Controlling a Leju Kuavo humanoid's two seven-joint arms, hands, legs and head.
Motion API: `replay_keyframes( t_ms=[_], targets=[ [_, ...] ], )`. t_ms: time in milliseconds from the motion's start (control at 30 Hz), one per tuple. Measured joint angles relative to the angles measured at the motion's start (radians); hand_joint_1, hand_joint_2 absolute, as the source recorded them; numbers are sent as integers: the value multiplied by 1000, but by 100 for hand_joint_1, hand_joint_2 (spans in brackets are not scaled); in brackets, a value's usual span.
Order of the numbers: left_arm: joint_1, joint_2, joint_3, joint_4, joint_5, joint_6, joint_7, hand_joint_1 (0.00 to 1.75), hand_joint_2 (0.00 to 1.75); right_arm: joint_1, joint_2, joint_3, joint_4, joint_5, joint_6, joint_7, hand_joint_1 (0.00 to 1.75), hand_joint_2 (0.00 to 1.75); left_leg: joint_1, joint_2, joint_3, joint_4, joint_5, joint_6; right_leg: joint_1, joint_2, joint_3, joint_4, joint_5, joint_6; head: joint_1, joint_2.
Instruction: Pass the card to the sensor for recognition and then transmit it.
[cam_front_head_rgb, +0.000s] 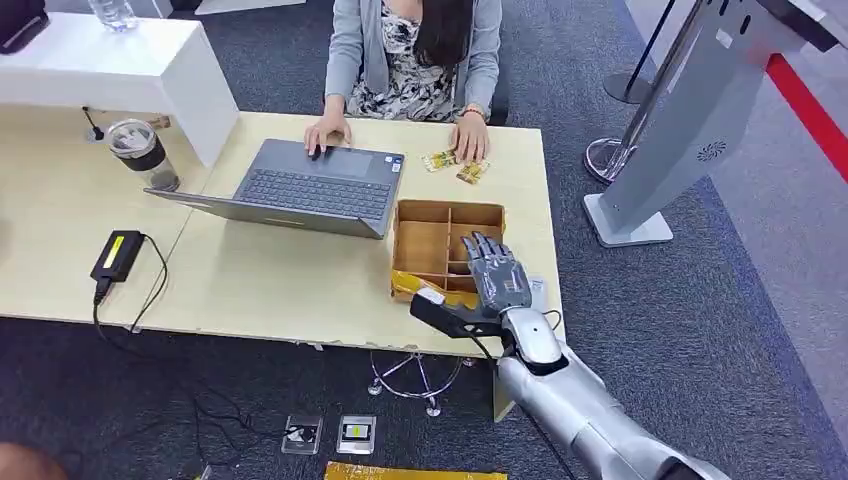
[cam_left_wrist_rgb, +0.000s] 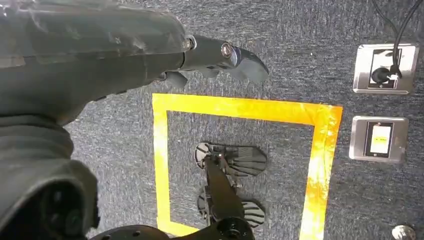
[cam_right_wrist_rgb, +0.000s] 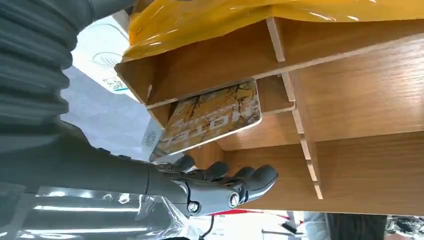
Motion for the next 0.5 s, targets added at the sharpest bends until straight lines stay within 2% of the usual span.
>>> replay_keyframes(
  t_ms=[200,233,500],
  targets=[
    [0,0,0,0,0,2,0,0,0,-4,0,1,0,-7,11,2,2,175,0,0,0,0,0,0,0,0,0,0,0,0,0,0],
    [0,0,0,0,-1,2,0,0,0,-5,0,1,0,-7,13,3,175,175,0,0,0,0,0,0,0,0,0,0,0,0,0,0],
    [0,0,0,0,-3,1,0,0,0,-5,0,2,0,-20,21,2,175,175,0,0,0,0,0,0,0,0,0,0,0,0,0,0]
  ],
)
